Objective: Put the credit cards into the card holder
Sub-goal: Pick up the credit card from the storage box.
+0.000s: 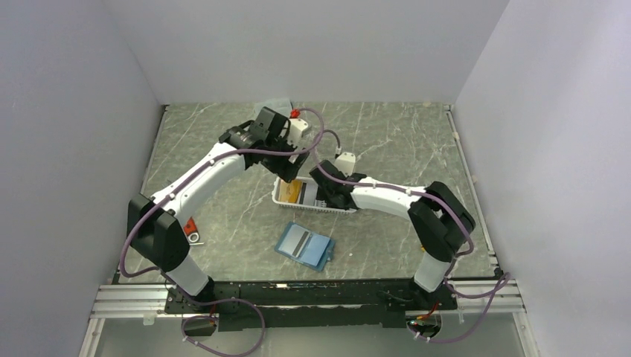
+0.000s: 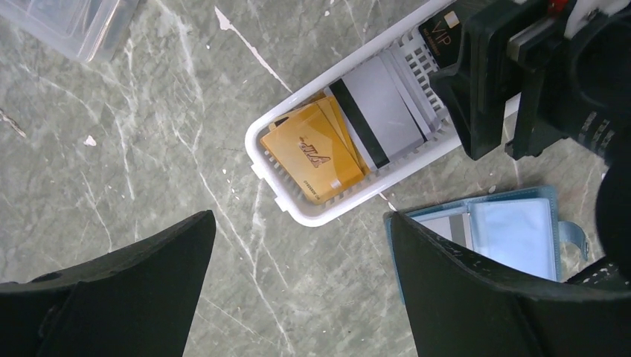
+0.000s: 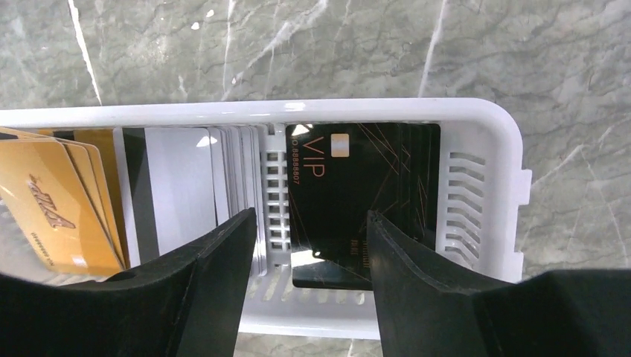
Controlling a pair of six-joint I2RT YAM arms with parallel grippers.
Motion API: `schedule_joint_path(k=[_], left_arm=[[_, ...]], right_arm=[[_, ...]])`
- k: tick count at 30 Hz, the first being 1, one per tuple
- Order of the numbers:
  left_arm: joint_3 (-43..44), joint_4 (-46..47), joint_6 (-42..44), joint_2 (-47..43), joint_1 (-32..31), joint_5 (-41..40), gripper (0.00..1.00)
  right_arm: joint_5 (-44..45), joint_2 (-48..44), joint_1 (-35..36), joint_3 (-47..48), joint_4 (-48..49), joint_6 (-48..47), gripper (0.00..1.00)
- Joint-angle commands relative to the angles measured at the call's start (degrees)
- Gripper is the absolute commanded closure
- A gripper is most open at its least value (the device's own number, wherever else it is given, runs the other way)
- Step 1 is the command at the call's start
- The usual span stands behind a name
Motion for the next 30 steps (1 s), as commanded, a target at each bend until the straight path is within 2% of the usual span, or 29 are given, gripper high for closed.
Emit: schedule_joint_path(k=[1, 6, 12, 20, 30], left_arm=[[2.1, -0.9, -0.7, -1.9, 4.3, 5.3, 0.07], [2.3, -1.0, -0.8, -2.5, 7.5, 9.0, 0.09], [0.6, 0.5, -0.5, -2.8, 7.7, 11.6, 0.15], [1.4, -0.5, -1.1, -2.5, 7.7, 13.0, 0.15], [0.8, -0.2, -1.2, -2.9, 7.6, 13.5, 0.15]], right_arm=[[6.4, 2.8, 1.4, 4.5, -6.5, -1.6, 0.41], [7.2, 5.5, 1.8, 6.8, -8.9, -0.9, 0.40], [7.2, 4.4, 1.8, 5.6, -7.8, -1.4, 0.41], [7.6, 7.1, 2.2, 7.8, -9.3, -2.6, 0.41], [10.6, 13.6, 3.8, 14.7, -16.1, -3.2, 0.40]])
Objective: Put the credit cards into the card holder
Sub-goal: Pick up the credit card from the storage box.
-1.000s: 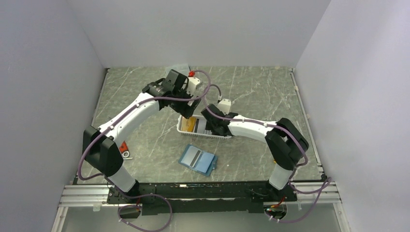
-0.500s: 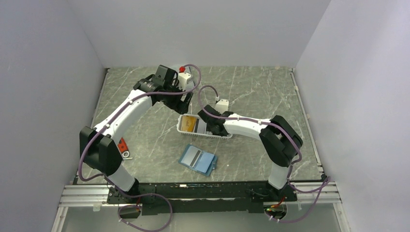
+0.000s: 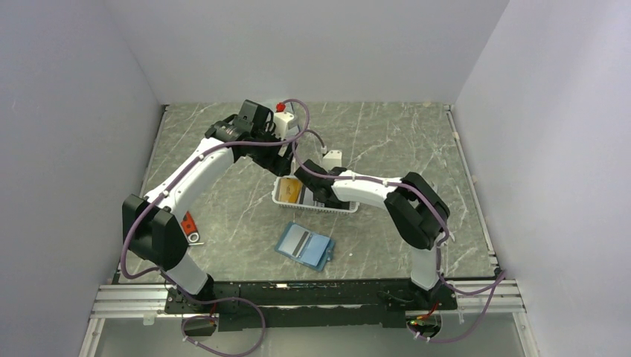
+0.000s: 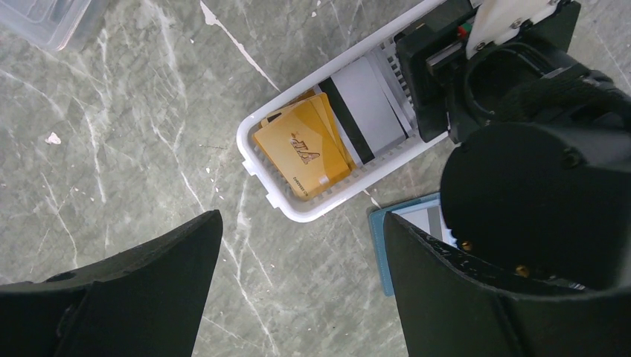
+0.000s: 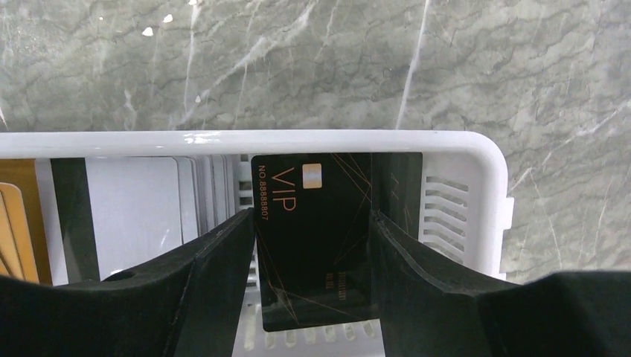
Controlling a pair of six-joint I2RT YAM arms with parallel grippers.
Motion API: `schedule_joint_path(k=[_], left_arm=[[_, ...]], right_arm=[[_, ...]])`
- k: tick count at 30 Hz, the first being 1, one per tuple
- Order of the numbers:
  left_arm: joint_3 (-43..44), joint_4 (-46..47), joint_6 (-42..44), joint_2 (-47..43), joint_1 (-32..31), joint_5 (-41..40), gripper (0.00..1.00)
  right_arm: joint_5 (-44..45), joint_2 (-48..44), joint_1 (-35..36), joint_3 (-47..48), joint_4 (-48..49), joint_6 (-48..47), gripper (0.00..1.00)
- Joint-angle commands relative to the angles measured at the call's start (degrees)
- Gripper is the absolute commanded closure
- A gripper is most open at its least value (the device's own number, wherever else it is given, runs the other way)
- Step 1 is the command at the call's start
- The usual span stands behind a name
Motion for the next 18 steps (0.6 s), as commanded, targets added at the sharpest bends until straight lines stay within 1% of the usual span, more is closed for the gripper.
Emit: schedule_joint_path(k=[1, 8, 18], left_arm=[[0.7, 0.5, -0.9, -2.6, -0.2, 1.4, 0.15], [-0.3, 1.0, -0.8, -3.8, 0.6, 0.8, 0.15], [0.8, 0.1, -0.4, -4.2, 3.8, 2.8, 0.15]], right_arm=[[1.4, 2.5, 0.7, 2.6, -4.3, 0.0, 0.41], [1.8, 3.3, 0.8, 1.4, -4.5, 1.2, 0.45], [2.4, 4.6, 1.4, 1.2, -4.7, 1.2, 0.47]])
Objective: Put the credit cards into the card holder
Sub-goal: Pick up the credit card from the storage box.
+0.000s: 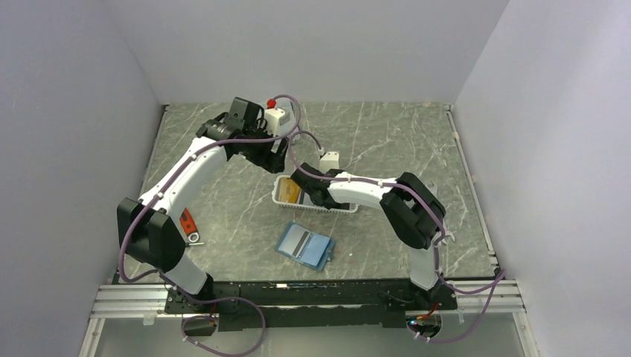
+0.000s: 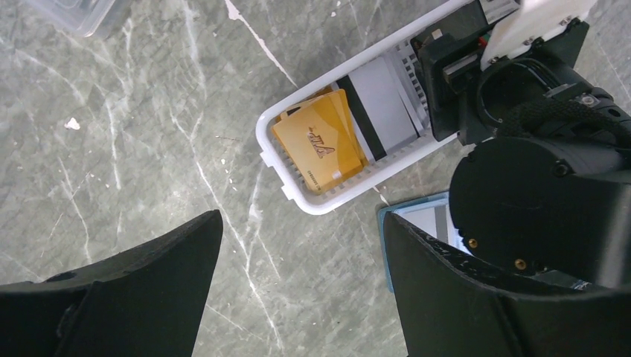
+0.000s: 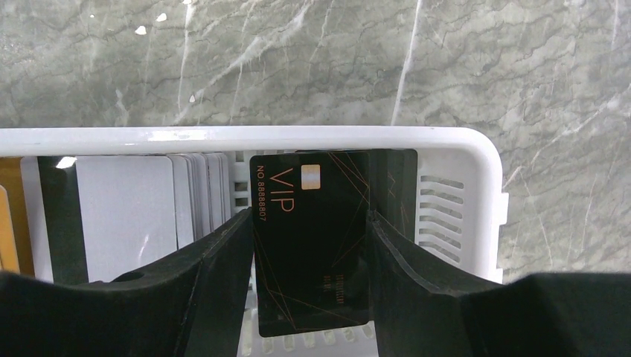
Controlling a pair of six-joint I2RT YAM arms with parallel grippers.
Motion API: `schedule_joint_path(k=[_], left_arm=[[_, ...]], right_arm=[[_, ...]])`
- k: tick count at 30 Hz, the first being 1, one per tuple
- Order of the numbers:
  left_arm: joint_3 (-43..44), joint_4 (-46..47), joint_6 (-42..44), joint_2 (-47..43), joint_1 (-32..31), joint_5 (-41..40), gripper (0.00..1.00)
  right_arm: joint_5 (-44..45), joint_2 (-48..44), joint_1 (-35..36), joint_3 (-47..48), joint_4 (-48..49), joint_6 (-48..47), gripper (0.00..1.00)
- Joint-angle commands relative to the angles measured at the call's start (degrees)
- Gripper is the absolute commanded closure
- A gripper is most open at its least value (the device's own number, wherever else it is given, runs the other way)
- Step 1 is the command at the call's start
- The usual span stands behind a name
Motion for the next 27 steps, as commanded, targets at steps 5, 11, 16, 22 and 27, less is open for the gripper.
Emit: schedule_joint_path(k=[5, 11, 16, 22, 27], left_arm=[[0.8, 0.8, -0.2, -3.3, 2.4, 1.9, 0.15], [1.2, 0.6, -0.4, -3.5, 3.9, 3.4, 0.16], [1.1, 0.5, -0.6, -3.8, 4.0, 4.1, 0.17], [0.6, 0.6, -0.8, -4.0, 4.0, 4.2, 0.18], [0.4, 0.6, -0.8, -3.9, 4.0, 4.3, 0.18]], right_arm=[[-1.5, 3.3, 0.2, 0.1, -3.2, 0.9, 0.51], [-2.5, -0.7, 0.3, -3.3, 0.2, 1.7, 0.63], [-4.5, -5.9, -0.3, -7.8, 6.2, 0.9, 0.71], [-5.2, -10.7, -0.6, -11.4, 10.5, 0.5, 0.79], [-5.0, -13.2, -0.9, -12.6, 11.1, 0.8, 0.82]])
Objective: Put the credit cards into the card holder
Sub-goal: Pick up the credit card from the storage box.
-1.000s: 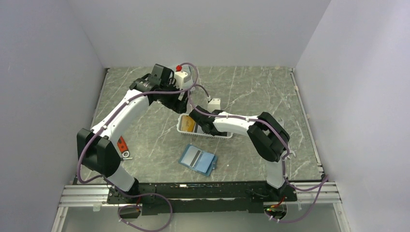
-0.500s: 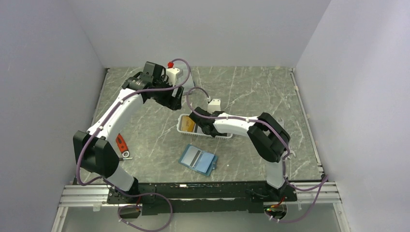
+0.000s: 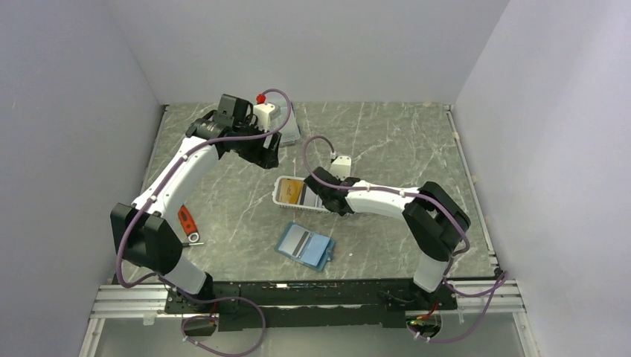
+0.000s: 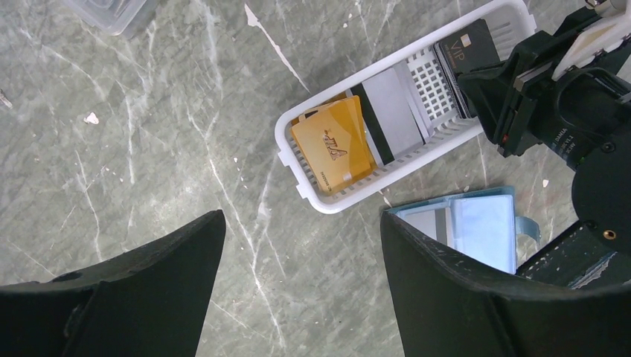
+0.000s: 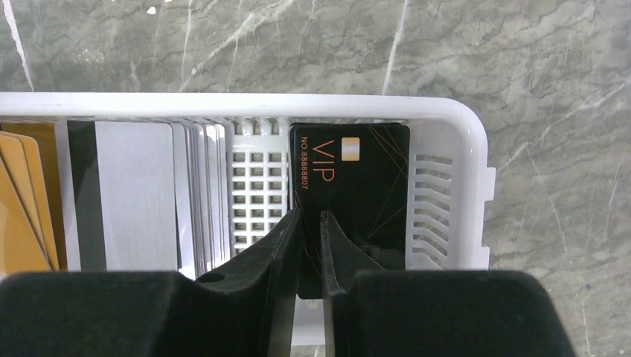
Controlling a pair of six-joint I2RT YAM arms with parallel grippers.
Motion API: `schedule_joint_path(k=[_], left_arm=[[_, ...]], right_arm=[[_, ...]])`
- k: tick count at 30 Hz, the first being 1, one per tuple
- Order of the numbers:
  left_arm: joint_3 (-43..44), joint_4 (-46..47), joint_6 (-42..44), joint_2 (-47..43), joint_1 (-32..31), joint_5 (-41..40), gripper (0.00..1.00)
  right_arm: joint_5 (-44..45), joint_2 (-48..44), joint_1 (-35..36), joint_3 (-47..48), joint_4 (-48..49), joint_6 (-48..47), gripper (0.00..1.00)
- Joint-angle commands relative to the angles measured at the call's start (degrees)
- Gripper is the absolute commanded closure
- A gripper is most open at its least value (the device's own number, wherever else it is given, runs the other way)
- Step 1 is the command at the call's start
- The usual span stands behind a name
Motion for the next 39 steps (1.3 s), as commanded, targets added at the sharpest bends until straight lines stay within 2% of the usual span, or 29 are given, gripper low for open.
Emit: schedule_joint_path(k=[1, 11, 12, 16, 20, 32, 39], left_arm=[[0.4, 0.6, -0.8, -2.2, 0.0, 1.6, 0.19], [0.6, 0.6, -0.9, -1.6, 0.1, 2.8, 0.21], [0.6, 0.6, -1.0, -1.3, 0.0, 3.2, 0.21], [0.0, 1.0, -1.6, -0.6, -0.1, 5.7, 0.21], [-0.3, 1.5, -2.0, 0.2, 0.0, 6.5, 0.22], [-2.1, 2.8, -2.0, 0.6, -0.1, 7.7, 0.24], [-2.0, 2.8, -2.0, 0.5, -0.1, 7.8, 0.25]], right_arm=[[-0.4, -3.1, -0.4, -1.0, 1.6, 0.3, 0.82], [1.0, -4.9, -1.3, -1.7, -0.8, 0.8, 0.85], [1.0, -4.9, -1.4, -1.8, -0.8, 0.5, 0.82], [1.5, -3.8, -0.9, -0.1, -1.6, -1.2, 0.58], [2.1, -0.7, -0.4, 2.9, -4.0, -2.3, 0.50], [3.0, 3.4, -0.4, 4.1, -8.8, -0.4, 0.49], [3.9, 0.5, -1.1, 2.6, -8.1, -0.3, 0.58]])
